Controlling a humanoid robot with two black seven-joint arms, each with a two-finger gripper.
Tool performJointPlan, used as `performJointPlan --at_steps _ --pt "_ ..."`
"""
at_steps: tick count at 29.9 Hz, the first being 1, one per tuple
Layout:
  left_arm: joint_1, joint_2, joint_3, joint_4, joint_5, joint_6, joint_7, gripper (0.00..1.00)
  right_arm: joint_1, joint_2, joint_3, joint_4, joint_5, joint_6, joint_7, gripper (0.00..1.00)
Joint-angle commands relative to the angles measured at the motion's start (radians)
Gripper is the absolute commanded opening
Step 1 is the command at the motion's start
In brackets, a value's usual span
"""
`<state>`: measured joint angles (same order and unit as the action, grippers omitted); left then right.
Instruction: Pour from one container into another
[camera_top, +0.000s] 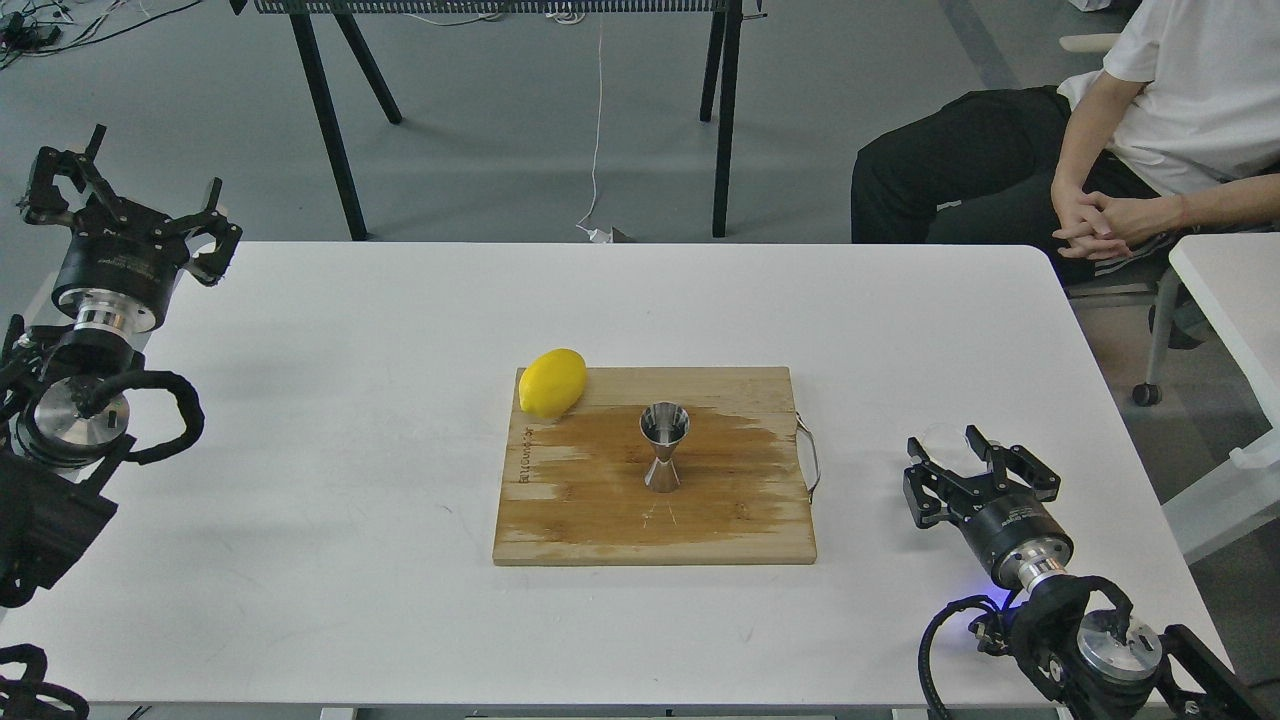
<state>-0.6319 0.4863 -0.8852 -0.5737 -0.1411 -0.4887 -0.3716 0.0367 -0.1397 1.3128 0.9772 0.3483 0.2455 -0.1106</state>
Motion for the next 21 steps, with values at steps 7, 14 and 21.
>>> performJointPlan --at_steps 7,14,21 --pt "0.001 0.017 -0.003 -0.003 -0.002 0.000 -0.004 1.00 -0.021 -0.043 -0.001 0.058 0.001 0.056 0.012 0.99" --pt "0.003 0.025 -0.001 -0.003 -0.002 0.000 -0.001 1.00 -0.032 -0.152 -0.001 0.123 0.000 0.243 0.011 0.99" --pt "0.001 0.020 0.006 -0.003 0.000 0.000 0.003 1.00 0.090 -0.207 0.000 0.066 -0.009 0.243 0.016 1.00"
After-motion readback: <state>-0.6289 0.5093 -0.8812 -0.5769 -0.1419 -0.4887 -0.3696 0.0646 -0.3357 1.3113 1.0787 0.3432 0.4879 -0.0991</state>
